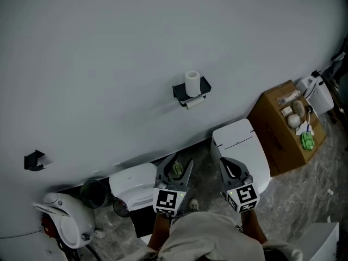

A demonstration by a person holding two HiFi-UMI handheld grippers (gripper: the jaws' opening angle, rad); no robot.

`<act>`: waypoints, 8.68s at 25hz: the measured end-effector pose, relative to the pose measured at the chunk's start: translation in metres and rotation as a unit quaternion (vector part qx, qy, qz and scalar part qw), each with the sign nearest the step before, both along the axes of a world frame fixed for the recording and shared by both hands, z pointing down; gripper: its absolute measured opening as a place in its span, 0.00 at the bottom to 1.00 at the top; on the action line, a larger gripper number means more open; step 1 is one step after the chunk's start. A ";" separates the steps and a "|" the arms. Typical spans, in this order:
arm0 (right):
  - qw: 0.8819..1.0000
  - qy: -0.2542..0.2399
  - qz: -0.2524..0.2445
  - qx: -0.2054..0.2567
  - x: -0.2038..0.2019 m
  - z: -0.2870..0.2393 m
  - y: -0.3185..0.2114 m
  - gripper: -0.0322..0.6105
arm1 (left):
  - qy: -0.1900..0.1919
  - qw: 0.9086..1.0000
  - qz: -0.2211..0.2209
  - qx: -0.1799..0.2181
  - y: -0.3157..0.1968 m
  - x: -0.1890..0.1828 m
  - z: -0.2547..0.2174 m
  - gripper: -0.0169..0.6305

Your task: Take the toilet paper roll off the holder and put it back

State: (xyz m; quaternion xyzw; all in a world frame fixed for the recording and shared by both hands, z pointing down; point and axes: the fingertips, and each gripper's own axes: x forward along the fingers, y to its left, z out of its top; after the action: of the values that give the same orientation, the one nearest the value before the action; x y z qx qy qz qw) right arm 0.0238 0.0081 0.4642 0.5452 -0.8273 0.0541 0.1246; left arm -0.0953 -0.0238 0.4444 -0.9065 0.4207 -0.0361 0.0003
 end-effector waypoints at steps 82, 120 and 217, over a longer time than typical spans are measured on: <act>0.976 -0.078 -0.204 -0.008 0.065 0.012 -0.271 0.05 | -0.069 0.979 -0.193 -0.020 -0.217 0.073 -0.002 0.40; 0.993 -0.048 -0.109 -0.009 0.077 0.013 -0.303 0.05 | -0.031 0.996 -0.072 -0.049 -0.285 0.090 0.007 0.55; 0.981 -0.053 -0.184 0.007 0.065 0.004 -0.251 0.05 | -0.048 0.983 -0.177 -0.005 -0.210 0.066 -0.011 0.48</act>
State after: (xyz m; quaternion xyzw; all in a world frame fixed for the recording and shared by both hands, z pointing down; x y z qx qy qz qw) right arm 0.0890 -0.2434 0.4680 0.3805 -0.9194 0.0530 0.0845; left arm -0.0290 -0.2339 0.4336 -0.8146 0.5742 -0.0814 0.0096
